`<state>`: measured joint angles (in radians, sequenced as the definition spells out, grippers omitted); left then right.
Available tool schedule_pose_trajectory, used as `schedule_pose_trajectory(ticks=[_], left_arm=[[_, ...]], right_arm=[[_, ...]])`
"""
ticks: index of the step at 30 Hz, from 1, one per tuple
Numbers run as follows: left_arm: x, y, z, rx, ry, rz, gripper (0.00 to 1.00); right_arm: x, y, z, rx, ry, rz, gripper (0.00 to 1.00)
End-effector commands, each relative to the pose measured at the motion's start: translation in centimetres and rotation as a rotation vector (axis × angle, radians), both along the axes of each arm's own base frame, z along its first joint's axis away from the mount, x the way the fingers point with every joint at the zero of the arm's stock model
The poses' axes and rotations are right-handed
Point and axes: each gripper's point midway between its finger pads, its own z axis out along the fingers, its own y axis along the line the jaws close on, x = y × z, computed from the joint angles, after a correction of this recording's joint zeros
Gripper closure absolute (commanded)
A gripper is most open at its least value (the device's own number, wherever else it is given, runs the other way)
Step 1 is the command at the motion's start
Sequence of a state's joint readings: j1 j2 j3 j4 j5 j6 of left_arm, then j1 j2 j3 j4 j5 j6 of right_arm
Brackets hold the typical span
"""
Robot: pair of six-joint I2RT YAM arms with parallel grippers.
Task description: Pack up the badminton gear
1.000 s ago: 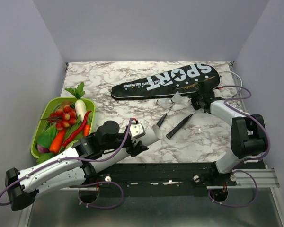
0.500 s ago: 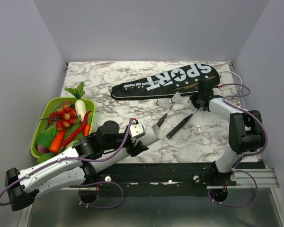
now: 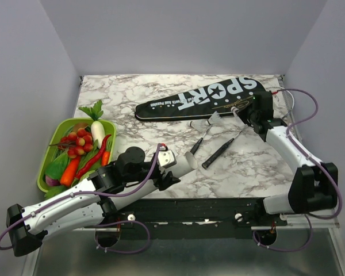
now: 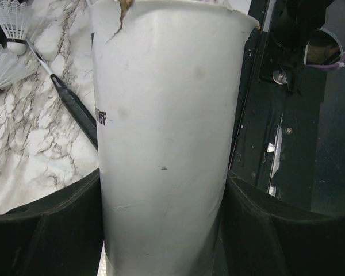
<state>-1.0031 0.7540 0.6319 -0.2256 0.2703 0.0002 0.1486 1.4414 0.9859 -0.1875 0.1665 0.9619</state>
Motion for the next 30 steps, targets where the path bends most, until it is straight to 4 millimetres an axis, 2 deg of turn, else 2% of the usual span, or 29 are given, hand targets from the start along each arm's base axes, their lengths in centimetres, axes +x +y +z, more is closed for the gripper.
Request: schedule_pose_trajectory(ticks=[1, 2, 6, 7, 11, 12, 14, 19, 24, 30], left_arm=[[-0.3, 0.0, -0.6, 0.013, 0.047, 0.011, 1.00], [-0.3, 0.0, -0.6, 0.015, 0.045, 0.009, 1.00], [-0.6, -0.1, -0.9, 0.026, 0.048, -0.017, 1.00], [-0.8, -0.2, -0.9, 0.026, 0.051, -0.027, 1.00], [-1.2, -0.3, -1.7, 0.054, 0.069, -0.055, 1.00], [-1.3, -0.3, -1.8, 0.059, 0.075, -0.063, 1.00], [-1.5, -0.4, -2.1, 0.067, 0.083, -0.074, 1.00], [-2.0, -0.1, -2.8, 0.090, 0.098, -0.082, 1.00], [-1.9, 0.1, -3.1, 0.107, 0.069, -0.085, 1.00], [-2.1, -0.1, -3.3, 0.113, 0.081, -0.101, 1.00]], right_arm=[[-3.4, 4.4, 3.8, -0.021, -0.090, 0.397, 1.00], [-4.5, 5.4, 5.4, -0.042, -0.138, 0.481, 1.00], [-9.5, 9.3, 7.2, -0.008, -0.177, 0.780, 1.00], [-11.2, 10.7, 7.8, 0.044, -0.188, 0.888, 0.99], [-17.2, 14.7, 10.4, 0.045, -0.268, 1.186, 1.00], [-18.6, 15.1, 11.2, 0.037, -0.287, 1.227, 1.00], [-20.5, 16.0, 11.6, 0.033, -0.295, 1.297, 0.99], [-24.5, 15.6, 13.1, 0.037, -0.325, 1.368, 0.99], [-27.4, 14.7, 14.2, 0.024, -0.342, 1.411, 0.99], [-29.4, 14.9, 14.6, 0.056, -0.353, 1.472, 1.00]])
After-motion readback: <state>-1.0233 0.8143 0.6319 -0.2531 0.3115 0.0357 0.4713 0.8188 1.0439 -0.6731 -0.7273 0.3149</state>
